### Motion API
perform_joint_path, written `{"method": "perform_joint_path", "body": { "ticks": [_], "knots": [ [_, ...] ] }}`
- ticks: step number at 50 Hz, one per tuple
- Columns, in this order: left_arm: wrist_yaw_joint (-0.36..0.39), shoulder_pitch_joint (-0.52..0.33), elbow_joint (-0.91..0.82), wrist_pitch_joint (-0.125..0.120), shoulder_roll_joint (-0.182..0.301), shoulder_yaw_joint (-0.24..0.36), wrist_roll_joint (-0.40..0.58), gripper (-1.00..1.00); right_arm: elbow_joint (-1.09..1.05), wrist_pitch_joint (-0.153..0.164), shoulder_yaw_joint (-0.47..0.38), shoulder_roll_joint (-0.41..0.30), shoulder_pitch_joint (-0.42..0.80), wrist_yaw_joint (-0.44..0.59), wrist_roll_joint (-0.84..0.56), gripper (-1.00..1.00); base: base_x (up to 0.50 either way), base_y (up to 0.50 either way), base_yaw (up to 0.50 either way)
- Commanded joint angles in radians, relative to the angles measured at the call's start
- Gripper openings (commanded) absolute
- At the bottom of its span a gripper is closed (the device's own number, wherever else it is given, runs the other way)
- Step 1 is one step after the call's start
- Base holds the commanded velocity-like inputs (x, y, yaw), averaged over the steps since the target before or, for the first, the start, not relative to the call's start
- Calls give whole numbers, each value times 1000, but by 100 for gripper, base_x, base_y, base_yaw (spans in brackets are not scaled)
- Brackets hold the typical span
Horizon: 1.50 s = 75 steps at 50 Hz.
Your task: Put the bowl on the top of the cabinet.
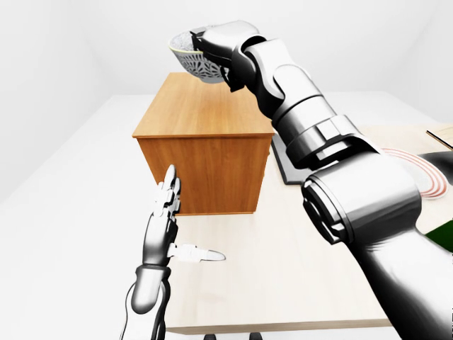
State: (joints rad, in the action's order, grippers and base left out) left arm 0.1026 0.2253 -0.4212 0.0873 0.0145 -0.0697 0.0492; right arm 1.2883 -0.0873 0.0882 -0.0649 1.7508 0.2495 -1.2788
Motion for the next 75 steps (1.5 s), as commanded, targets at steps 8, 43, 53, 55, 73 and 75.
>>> {"method": "perform_joint_path", "body": {
  "ticks": [8,43,53,55,73,75],
  "knots": [
    [3,3,0,0,0,-2,1,100,-15,0,1,6,-56,-13,-13,-100,0,0,0],
    [3,-2,8,0,-1,1,-2,100,-14,0,4,8,-82,-18,-20,100,0,0,0],
    [4,1,-1,0,0,-3,-1,100,-5,0,-12,-25,-8,18,-10,100,0,0,0],
    [4,2,-4,0,0,-3,-1,100,-2,0,-14,-37,10,25,-10,100,0,0,0],
    [5,-7,7,0,0,3,-7,100,34,0,-54,-223,193,107,-30,100,0,0,0],
    [5,-10,10,0,0,5,-8,100,37,0,-59,-248,215,115,-37,100,0,0,0]
  ]
}}
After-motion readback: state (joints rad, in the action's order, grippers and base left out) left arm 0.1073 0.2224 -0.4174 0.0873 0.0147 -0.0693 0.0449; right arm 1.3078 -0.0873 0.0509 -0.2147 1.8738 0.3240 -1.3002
